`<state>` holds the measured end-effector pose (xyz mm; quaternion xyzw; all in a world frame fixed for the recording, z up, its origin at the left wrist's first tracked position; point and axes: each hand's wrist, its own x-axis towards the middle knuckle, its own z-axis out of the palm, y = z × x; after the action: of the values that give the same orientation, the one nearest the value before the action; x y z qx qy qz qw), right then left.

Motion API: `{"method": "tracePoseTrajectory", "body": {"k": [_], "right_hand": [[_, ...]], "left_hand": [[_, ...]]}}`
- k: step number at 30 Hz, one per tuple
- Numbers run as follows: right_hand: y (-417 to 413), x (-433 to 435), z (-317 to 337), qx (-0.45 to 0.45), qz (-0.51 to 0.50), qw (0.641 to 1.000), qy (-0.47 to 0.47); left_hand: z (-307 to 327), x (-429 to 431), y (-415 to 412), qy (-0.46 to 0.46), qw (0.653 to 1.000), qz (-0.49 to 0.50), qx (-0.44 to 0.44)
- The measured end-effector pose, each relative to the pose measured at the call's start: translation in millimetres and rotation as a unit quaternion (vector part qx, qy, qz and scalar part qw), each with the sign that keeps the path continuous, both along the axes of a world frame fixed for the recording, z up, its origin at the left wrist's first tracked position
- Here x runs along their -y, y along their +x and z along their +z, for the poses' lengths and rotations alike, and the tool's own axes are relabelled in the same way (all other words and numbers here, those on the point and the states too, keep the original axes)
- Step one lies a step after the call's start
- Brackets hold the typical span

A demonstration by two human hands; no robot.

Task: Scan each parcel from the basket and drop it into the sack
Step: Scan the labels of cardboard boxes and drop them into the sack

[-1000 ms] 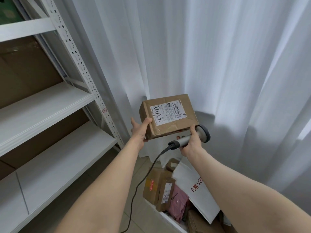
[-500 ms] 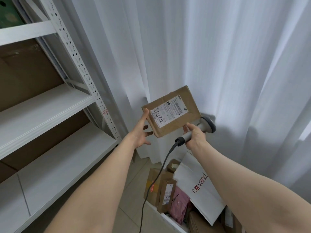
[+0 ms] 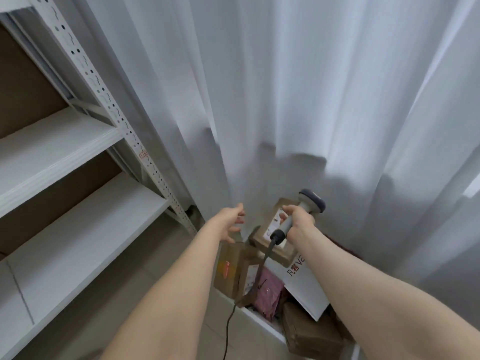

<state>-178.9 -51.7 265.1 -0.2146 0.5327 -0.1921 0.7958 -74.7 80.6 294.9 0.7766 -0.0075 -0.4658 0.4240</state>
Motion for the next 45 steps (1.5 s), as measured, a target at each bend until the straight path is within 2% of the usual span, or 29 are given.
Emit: {"method": "tracePoseTrajectory", "body": {"k": [7, 14, 22, 29, 33, 35, 41, 45], "right_hand": [[-19.9, 19.8, -83.7, -0.098, 0.026, 0.995, 0.009], [-43.5, 43.5, -199.1, -0.153, 0.035, 0.987, 0.044], [-20.9, 50.9, -331.5, -0.156, 0.035, 0.986, 0.054], [-13.6, 50.8, -403.1, -0.139, 0.049, 0.986, 0.073], [-16.4, 48.2, -402.5, -0.137, 0.068, 0.985, 0.075], [-18.5, 47.6, -388.1, -0.139, 0.070, 0.985, 0.068], [-26.0, 48.2, -294.3, -0.125, 0.071, 0.989, 0.032], [-30.2, 49.9, -218.5, -0.108, 0.089, 0.990, 0.016]], "left_hand": [[-81.3, 31.4, 1.0, 0.031, 0.998, 0.054, 0.016], [-197.8, 70.9, -15.1, 0.069, 0.998, -0.004, 0.009], [-334.5, 95.6, 13.7, 0.129, 0.986, -0.090, 0.055], [-414.9, 109.6, 24.8, 0.130, 0.983, -0.117, 0.054], [-420.0, 106.7, 19.7, 0.122, 0.985, -0.123, 0.018], [-405.0, 102.9, 19.7, 0.112, 0.987, -0.116, 0.026], [-314.6, 87.9, 21.8, 0.063, 0.997, -0.037, 0.001], [-235.1, 80.8, 17.6, 0.023, 0.999, -0.022, -0.018]]}}
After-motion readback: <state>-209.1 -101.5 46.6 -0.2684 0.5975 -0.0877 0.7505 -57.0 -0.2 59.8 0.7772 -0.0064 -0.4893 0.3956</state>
